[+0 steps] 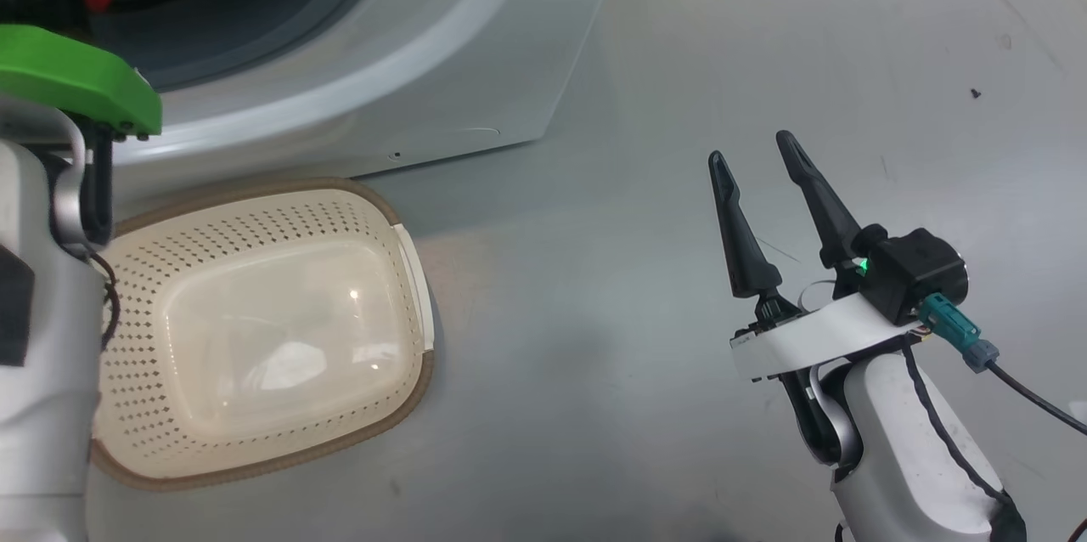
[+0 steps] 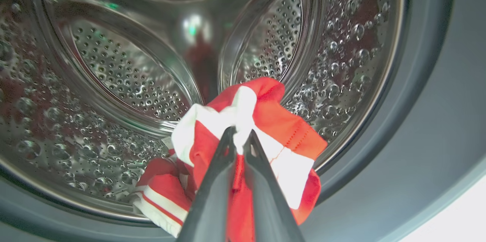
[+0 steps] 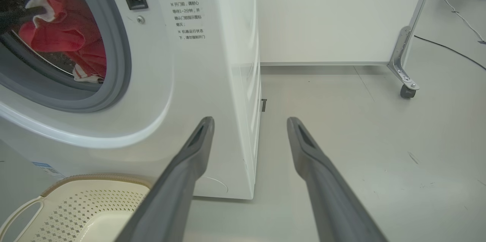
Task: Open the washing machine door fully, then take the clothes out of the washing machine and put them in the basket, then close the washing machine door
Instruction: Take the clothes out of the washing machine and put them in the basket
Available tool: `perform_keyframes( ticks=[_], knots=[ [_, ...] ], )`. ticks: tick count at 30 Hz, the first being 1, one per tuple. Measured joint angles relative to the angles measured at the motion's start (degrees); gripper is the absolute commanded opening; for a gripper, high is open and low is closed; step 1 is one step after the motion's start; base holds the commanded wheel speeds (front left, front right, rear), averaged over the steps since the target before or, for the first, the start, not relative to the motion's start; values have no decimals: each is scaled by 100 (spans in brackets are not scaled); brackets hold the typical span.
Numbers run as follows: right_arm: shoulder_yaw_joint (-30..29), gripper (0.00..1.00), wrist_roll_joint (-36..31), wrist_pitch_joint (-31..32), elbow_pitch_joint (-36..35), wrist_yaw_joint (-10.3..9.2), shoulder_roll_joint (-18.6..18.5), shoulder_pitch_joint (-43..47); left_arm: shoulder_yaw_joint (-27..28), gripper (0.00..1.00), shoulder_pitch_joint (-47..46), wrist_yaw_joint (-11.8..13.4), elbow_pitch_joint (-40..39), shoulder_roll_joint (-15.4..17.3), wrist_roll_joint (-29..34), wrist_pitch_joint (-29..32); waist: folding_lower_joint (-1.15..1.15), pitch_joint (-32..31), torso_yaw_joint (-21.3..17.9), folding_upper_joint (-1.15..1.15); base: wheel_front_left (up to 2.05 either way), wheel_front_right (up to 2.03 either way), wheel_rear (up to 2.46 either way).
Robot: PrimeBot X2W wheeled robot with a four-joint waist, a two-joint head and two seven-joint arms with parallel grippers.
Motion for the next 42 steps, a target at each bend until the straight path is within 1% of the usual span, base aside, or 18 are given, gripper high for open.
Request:
perform_keyframes(
  ticks=[4,7,11,22,24,34,42],
  knots=[
    [-56,100,-55,1,75,9,1,168,3,0,338,81,-131,-138,1,-388,0,-259,103,0,0,0,0],
    [-104,100,-88,1,115,54,1,283,21,0,587,178,-259,-186,9,-622,0,-459,177,0,0,0,0],
    [-172,100,-129,1,152,56,1,426,30,0,838,301,-504,-241,30,-653,0,-727,270,0,0,0,0],
    [-254,100,-226,1,271,125,3,814,43,0,1471,481,-1399,-361,270,-677,0,-1392,516,0,0,0,0],
    [-301,100,-227,1,277,152,3,884,44,0,1593,485,-1561,-365,314,-677,0,-1504,552,0,0,0,0],
    [-438,100,-231,1,292,156,4,1162,63,0,2113,555,-2276,-453,361,-703,0,-1940,713,0,0,0,0],
    [-417,100,-277,1,278,175,7,1243,129,0,2699,636,-2708,-487,367,-703,0,-2115,817,0,0,0,0]
  ],
)
